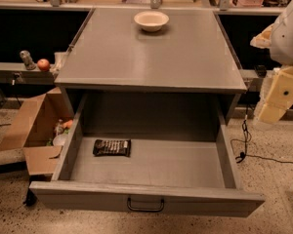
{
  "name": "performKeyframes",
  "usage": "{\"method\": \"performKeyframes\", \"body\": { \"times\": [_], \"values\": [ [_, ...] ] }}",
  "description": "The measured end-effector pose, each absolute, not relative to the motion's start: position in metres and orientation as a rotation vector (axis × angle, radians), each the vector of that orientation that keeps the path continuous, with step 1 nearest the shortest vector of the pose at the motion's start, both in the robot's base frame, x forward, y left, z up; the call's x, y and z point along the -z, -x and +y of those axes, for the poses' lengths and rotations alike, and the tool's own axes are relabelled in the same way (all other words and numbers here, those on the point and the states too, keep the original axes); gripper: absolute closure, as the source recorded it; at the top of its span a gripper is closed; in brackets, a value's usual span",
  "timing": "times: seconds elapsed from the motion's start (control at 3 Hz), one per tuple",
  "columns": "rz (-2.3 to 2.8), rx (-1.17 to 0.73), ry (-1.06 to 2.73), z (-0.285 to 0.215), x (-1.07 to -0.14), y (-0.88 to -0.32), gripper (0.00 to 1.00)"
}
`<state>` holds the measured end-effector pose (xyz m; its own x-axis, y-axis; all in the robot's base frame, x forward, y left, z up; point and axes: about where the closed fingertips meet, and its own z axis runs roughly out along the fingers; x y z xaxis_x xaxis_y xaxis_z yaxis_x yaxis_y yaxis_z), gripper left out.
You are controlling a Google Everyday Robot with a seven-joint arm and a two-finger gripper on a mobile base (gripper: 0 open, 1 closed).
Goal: Pick rxbar chocolate from top drawer and place on counter
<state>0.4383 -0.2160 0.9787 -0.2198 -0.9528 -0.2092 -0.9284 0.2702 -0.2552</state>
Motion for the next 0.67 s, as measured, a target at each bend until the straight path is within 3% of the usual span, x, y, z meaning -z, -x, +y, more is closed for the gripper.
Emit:
{"method": "performKeyframes", "body": {
  "times": [0.33, 0.67],
  "values": [
    [2.225, 0.107, 1.72, -0.216, -0.979, -0.438, 0.0],
    [2.183, -0.01, 1.754, -0.175, -0.925, -0.442, 0.0]
  ]
}}
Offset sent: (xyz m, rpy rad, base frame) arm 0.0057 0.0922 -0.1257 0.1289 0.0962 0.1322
